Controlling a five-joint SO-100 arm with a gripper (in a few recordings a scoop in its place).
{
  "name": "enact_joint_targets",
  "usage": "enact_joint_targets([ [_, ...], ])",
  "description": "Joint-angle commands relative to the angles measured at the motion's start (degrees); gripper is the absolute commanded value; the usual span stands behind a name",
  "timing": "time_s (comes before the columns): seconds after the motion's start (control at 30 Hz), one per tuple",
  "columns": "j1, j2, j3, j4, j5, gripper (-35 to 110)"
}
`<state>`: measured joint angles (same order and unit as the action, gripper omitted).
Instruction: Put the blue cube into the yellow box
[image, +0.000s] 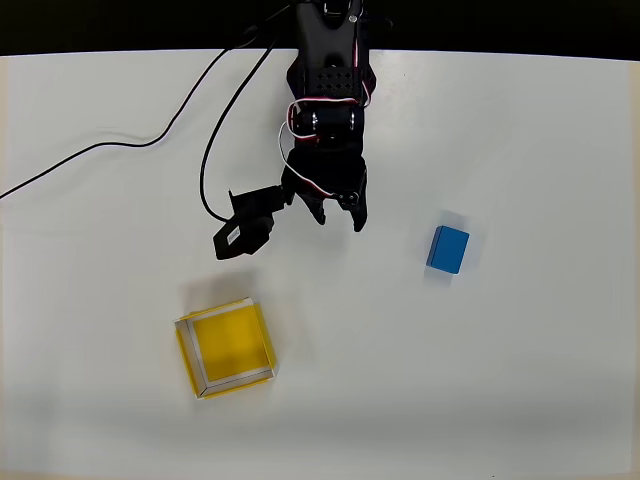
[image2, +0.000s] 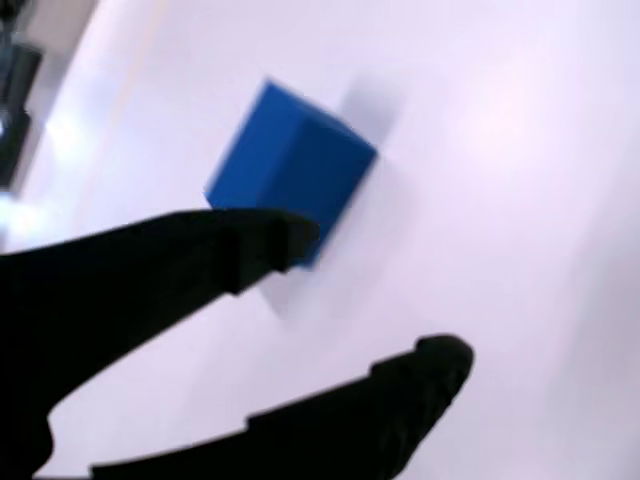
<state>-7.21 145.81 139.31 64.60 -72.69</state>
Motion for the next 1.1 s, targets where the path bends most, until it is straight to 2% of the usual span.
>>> enact_joint_targets([
  [0.0, -3.4, -6.3, -17.8, 3.0, 3.6, 33],
  [0.47, -17.2, -33.6, -43.5, 15.3, 19.9, 40],
  [0.77, -23.7, -44.9, -46.5, 14.7, 23.4, 49],
  [1.07, -28.3, -56.1, -50.3, 13.8, 27.8, 51],
])
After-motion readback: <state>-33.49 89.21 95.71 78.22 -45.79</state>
